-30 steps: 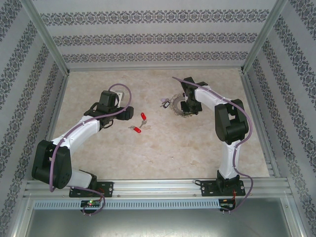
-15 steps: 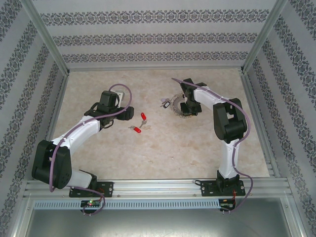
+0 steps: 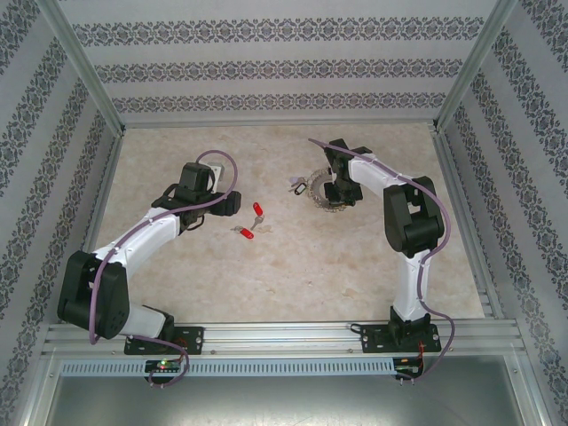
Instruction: Put the keys on the keyring
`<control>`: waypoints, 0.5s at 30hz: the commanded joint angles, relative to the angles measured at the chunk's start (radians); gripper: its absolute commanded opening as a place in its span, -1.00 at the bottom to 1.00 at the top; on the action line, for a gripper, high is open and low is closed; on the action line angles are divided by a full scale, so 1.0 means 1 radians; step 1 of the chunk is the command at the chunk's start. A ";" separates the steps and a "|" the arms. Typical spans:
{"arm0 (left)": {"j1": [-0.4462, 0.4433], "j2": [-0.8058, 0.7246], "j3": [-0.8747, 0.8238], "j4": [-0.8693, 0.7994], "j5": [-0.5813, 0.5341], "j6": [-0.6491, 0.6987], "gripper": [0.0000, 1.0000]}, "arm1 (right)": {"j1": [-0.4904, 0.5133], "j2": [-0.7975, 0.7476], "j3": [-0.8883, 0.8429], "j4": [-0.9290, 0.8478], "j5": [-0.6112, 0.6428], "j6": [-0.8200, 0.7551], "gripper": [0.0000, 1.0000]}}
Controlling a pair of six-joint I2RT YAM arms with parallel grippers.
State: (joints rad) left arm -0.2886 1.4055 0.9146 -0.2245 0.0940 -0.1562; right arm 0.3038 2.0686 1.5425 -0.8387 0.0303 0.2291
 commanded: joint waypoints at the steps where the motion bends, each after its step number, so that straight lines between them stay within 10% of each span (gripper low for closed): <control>1: -0.015 0.010 0.028 -0.010 -0.011 0.023 0.79 | 0.010 0.008 0.024 -0.027 0.017 -0.001 -0.73; 15: -0.017 0.009 0.030 -0.010 -0.011 0.024 0.79 | 0.013 -0.013 0.035 -0.046 0.024 0.004 -0.90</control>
State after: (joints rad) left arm -0.2890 1.4055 0.9150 -0.2245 0.0940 -0.1562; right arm 0.3058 2.0686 1.5467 -0.8474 0.0372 0.2295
